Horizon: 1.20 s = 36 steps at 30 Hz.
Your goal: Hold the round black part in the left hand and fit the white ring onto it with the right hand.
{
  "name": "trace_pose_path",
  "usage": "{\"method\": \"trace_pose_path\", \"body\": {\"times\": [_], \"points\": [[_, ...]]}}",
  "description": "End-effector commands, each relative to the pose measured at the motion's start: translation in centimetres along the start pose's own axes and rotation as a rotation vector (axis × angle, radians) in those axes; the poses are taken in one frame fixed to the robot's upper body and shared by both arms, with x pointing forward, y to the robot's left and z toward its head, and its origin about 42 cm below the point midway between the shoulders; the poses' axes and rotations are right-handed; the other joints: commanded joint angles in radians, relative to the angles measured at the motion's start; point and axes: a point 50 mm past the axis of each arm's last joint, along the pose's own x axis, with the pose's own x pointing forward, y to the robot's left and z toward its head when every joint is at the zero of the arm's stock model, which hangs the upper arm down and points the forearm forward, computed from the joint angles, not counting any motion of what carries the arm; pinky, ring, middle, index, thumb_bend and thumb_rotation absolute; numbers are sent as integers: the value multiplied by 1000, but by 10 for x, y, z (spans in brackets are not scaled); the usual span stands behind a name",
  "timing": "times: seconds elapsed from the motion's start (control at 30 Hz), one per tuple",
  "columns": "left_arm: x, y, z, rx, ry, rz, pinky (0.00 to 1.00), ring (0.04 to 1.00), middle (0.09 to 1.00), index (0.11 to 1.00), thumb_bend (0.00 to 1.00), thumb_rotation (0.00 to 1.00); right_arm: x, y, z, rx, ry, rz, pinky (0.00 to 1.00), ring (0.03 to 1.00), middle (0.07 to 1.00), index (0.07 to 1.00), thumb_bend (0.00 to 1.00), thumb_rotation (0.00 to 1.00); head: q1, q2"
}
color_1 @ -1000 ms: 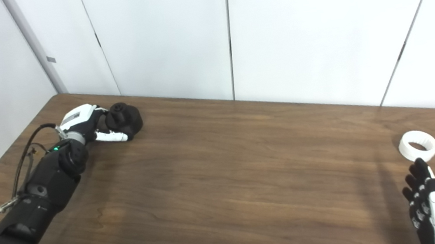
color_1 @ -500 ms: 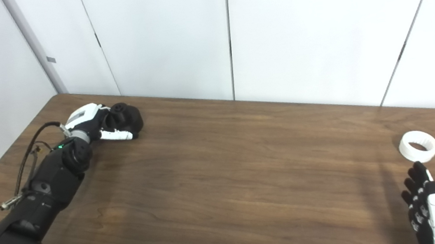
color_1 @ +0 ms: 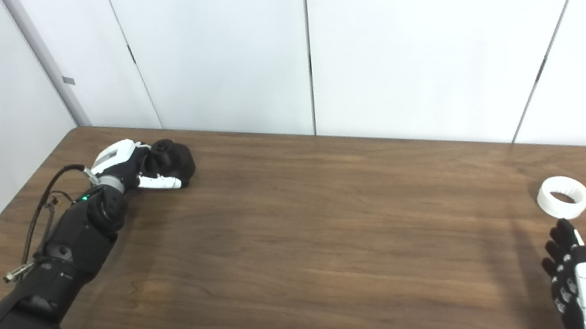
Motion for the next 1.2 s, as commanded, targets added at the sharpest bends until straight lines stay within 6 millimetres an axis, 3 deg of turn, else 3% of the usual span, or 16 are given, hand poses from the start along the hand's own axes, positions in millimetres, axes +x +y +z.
{"method": "trace_pose_path", "body": {"times": [0.0, 0.1, 0.2, 0.23, 0.27, 0.33, 0.87, 1.17], "points": [[8, 40, 15, -13, -50, 98, 1000, 1000, 971, 761, 1000, 492, 3, -2, 12, -18, -78, 6, 1000, 1000, 1000, 1000, 484, 1000, 0, 2], [7, 40, 14, -31, -56, 127, 1000, 1000, 949, 703, 1000, 469, 4, -3, 11, -11, -75, 4, 1000, 1000, 1000, 1000, 475, 1000, 0, 2], [5, 39, 14, -81, -70, 181, 1000, 969, 877, 572, 914, 315, 3, -3, 11, -9, -71, 4, 1000, 1000, 1000, 1000, 475, 1000, 3, 5], [5, 39, 14, -93, -73, 192, 1000, 960, 859, 529, 724, 199, 3, -3, 11, -12, -70, 4, 1000, 1000, 1000, 1000, 475, 1000, 3, 5], [4, 39, 13, -100, -75, 199, 1000, 951, 844, 502, 606, 126, 3, -3, 11, -14, -70, 4, 1000, 1000, 1000, 1000, 474, 1000, 3, 5], [4, 38, 13, -95, -83, 216, 1000, 938, 828, 488, 545, 84, 3, -3, 11, -21, -74, 5, 1000, 1000, 1000, 1000, 468, 1000, 3, 6], [2, 35, 14, -104, -102, 216, 1000, 906, 786, 482, 524, 61, 4, -6, 8, -15, -78, 9, 1000, 1000, 1000, 1000, 464, 1000, -2, 13], [-10, 31, 21, -145, -157, 202, 1000, 919, 787, 483, 524, 61, 4, -3, 10, -20, -74, 25, 1000, 1000, 1000, 1000, 485, 1000, -19, 26]]}}
